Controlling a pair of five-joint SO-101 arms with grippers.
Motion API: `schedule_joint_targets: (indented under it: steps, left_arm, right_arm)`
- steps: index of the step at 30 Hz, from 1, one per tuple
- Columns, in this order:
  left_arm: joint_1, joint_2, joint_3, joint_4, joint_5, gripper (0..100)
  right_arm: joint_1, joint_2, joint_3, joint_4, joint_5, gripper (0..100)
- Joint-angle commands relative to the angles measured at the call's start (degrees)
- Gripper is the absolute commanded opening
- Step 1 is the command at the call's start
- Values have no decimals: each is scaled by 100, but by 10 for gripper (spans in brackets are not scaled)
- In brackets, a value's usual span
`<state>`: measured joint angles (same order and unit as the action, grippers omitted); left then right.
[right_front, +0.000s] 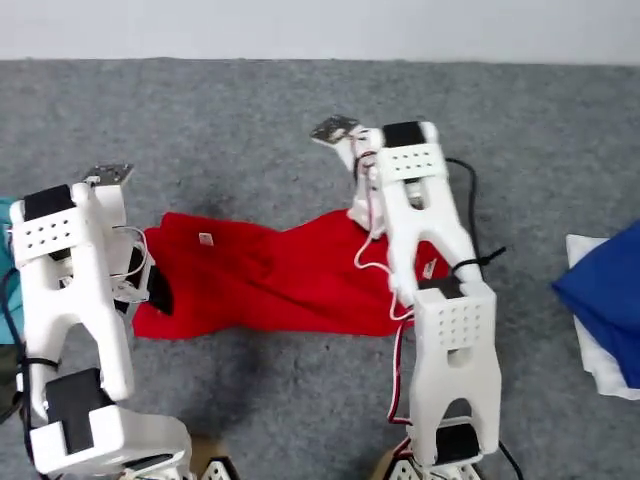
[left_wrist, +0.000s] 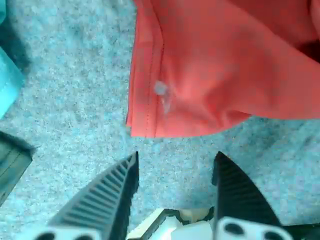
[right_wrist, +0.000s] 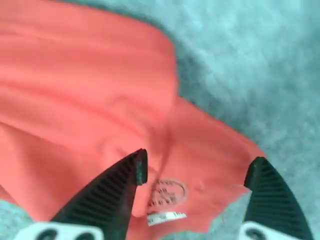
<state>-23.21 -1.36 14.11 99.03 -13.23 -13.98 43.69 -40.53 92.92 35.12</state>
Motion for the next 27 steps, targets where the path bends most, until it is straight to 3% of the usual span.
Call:
schedule_joint_targets:
  steps: [1, 12, 19, 27]
  left_arm:
    - [-26, -264, 4, 149, -70, 231]
    - [-26, -264, 13, 149, -70, 231]
    - [-26, -255, 13, 149, -62, 231]
    - [-26, -211, 13, 149, -62, 231]
  right_arm:
    - [-295, -224, -404, 119, 26, 325]
    - [-453, 189, -413, 4, 53, 314]
    - [-470, 593, -440, -180, 18, 60]
    - [-382, 593, -440, -189, 18, 52]
